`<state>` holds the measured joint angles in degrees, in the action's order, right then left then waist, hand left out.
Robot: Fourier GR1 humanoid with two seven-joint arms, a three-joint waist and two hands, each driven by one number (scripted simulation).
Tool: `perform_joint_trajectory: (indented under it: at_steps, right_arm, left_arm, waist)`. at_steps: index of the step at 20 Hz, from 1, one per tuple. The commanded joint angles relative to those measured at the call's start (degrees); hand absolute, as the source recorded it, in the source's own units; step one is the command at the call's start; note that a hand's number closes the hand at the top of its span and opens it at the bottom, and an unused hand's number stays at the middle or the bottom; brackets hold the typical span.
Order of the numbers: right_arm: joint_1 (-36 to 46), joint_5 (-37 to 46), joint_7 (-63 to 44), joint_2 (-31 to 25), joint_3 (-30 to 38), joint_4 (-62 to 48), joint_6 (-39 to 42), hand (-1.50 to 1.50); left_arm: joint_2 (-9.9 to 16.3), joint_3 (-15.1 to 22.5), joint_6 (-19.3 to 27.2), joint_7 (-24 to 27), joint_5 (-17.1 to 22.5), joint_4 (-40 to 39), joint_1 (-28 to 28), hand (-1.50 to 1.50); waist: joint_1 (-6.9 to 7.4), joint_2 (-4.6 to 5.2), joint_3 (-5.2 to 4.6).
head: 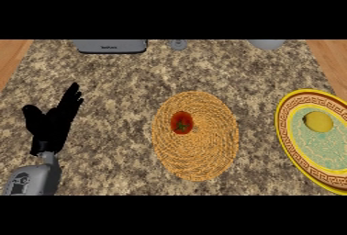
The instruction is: Pick the lemon from the placemat and place it in the plate
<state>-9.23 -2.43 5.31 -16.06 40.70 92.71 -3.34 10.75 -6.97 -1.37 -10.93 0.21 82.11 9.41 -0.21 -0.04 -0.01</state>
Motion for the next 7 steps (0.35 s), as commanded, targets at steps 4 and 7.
perform_joint_trajectory:
  at_steps: [4,7]
  right_arm:
    - [-1.19,0.77,2.48,-1.09,1.99,-4.71,1.76,-1.50]
    - [-2.32,-0.16,0.53,-3.21,3.58,-4.67,3.98,-1.50]
  left_arm:
    - [-0.33,-0.39,-0.62,-0.51,-0.14,0.17,0.09,0.00]
    - [-1.59,0.76,0.34,-0.65,-0.91,2.67,-1.02,0.00]
  waist:
    - [0.05,0.02,0.01]
    - [0.06,0.01,0.00]
